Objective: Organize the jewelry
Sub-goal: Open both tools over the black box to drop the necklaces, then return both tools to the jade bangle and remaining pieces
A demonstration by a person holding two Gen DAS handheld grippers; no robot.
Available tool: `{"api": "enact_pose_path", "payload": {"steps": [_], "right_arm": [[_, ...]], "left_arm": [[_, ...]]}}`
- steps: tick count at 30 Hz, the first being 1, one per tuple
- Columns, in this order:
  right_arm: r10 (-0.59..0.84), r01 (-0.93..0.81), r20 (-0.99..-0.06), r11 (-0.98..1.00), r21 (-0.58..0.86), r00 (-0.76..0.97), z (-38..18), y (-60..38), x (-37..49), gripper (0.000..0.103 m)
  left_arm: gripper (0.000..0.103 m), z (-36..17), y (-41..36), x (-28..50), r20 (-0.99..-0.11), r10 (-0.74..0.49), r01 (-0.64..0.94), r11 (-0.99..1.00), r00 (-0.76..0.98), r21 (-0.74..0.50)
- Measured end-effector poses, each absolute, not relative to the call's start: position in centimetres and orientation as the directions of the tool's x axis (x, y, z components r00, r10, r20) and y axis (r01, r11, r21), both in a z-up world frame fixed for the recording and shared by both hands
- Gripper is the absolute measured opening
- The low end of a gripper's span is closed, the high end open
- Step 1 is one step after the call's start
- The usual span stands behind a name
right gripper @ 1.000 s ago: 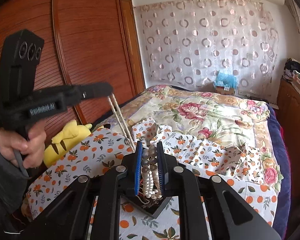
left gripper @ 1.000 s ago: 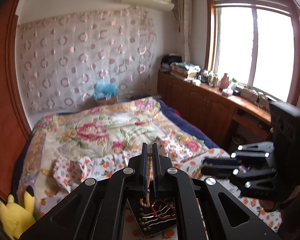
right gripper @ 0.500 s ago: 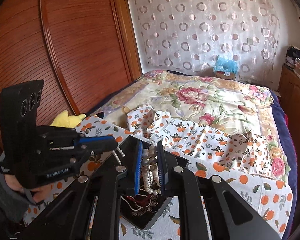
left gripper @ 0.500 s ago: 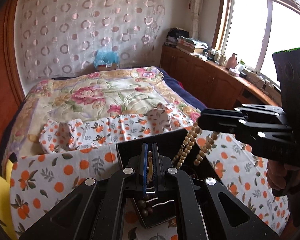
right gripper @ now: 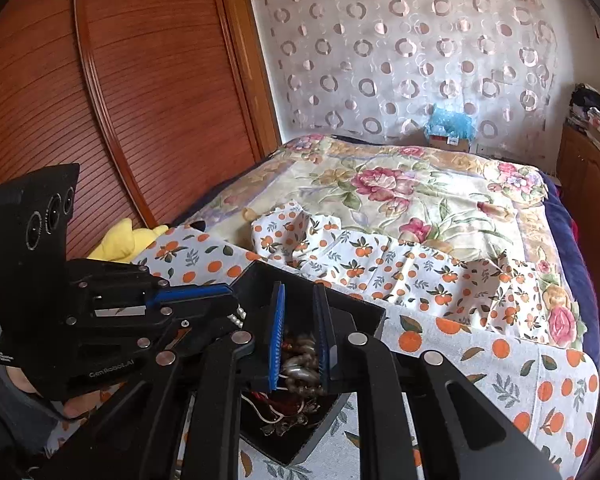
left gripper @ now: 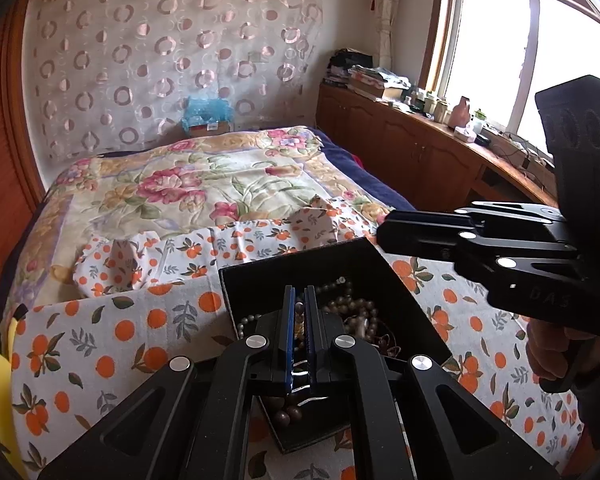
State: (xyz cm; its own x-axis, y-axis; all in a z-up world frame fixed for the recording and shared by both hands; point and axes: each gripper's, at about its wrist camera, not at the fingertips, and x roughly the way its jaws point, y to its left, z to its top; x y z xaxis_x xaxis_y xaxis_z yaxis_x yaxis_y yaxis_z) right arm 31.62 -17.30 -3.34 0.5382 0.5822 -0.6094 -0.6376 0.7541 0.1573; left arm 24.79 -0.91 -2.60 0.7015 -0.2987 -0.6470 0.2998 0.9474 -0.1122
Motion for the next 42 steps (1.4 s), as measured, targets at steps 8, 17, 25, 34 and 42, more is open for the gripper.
{"api": "enact_pose_path", "payload": {"steps": [8, 17, 25, 34, 42], "right_arm": [[0.550, -0.611, -0.614, 0.780, 0.134, 0.566, -3.7, -20.0, 28.3, 0.016], [0.531, -0.582, -0.613, 0.801, 0.139, 0.585, -4.7, -23.6, 23.4, 0.016], [0.550, -0.612, -0.626, 0.778, 0.142, 0.553, -6.9, -23.2, 18.2, 0.016], [0.545, -0.626, -0.664, 0.766, 0.146, 0.512, -9.9, -22.0, 13.4, 0.017], [0.530, -0.620, -0.672, 0.773, 0.134, 0.517, -10.6, -21.9, 10.4, 0.036]], "left_arm": [[0.004, -2.6, -1.3, 24.7, -0.652, -0.286, 0.296, 0.950, 0.702, -0.098], [0.020, -0.5, -1.8, 21.5, -0.636, -0.269, 0.300, 0.952, 0.723, -0.062], [0.025, -0.8, -2.0, 16.1, -0.629, -0.254, 0.303, 0.952, 0.734, -0.031], [0.029, -3.9, -1.0, 10.7, -0.661, -0.259, 0.298, 0.953, 0.704, -0.056], [0.029, -6.2, -0.8, 6.9, -0.693, -0.278, 0.301, 0.949, 0.665, -0.092]]}}
